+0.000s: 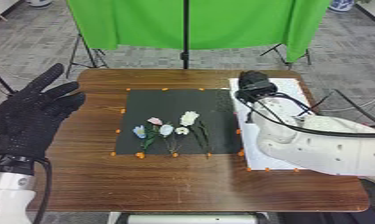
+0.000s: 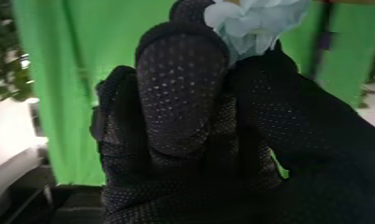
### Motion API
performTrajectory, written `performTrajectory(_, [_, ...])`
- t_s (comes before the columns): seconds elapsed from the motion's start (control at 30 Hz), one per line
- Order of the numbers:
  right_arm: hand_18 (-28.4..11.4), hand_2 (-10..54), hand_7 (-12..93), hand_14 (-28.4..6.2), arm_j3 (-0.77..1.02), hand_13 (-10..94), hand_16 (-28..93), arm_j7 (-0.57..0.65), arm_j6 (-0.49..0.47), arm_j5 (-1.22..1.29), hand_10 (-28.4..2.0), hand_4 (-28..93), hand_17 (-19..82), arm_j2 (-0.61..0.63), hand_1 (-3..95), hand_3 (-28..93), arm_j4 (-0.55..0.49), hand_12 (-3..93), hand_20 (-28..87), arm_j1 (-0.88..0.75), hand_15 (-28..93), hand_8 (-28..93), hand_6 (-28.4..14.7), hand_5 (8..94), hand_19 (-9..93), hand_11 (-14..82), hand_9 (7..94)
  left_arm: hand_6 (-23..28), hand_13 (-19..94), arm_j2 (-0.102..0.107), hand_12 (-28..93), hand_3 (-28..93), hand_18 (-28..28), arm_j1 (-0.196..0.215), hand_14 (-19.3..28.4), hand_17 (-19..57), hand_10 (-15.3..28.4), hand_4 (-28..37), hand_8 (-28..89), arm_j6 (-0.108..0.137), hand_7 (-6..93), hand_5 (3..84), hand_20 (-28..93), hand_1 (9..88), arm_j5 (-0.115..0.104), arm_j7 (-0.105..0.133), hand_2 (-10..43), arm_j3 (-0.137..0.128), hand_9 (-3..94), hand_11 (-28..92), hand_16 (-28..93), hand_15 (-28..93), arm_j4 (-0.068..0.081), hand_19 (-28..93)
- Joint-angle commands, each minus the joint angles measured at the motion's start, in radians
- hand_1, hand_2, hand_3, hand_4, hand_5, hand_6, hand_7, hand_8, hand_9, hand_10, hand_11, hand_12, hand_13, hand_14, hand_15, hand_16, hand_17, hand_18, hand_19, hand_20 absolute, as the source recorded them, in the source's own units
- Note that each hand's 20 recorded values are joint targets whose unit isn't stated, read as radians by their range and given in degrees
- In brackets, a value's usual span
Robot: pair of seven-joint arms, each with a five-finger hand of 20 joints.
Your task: Arrange flowers
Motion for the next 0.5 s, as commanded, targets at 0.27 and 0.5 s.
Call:
performTrajectory(0.27, [-15.2, -9.5, 37, 1.2, 0.007, 89, 27, -0.031, 0.057, -0.011, -3.8, -28, 51, -0.127, 58.1, 74, -0.063, 34.9, 20, -0.037, 54, -1, 1.1, 80.9, 93, 13.9, 93.7, 8.3, 27, -0.003, 13, 78, 26.3, 0.008, 28.4, -5.2, 21.4, -21.8, -10, 0.003, 16.5, 33.6, 27, 23.7, 0.003, 0.005, 6.3, -0.001, 34.3, 32, -12, 62, 0.006, 62])
performTrajectory(0.5, [-15.2, -9.5, 37, 1.0, 0.024, 89, 26, -0.024, 0.045, -0.007, -3.8, -28, 51, -0.138, 57.8, 74, -0.055, 35.0, 20, -0.067, 54, -1, 1.3, 80.6, 93, 13.8, 93.7, 8.4, 27, -0.006, 13, 78, 26.3, 0.010, 28.4, -5.2, 21.5, -21.8, -10, 0.003, 16.4, 33.6, 27, 23.7, 0.003, 0.007, 6.3, -0.003, 34.3, 32, -12, 62, 0.006, 62])
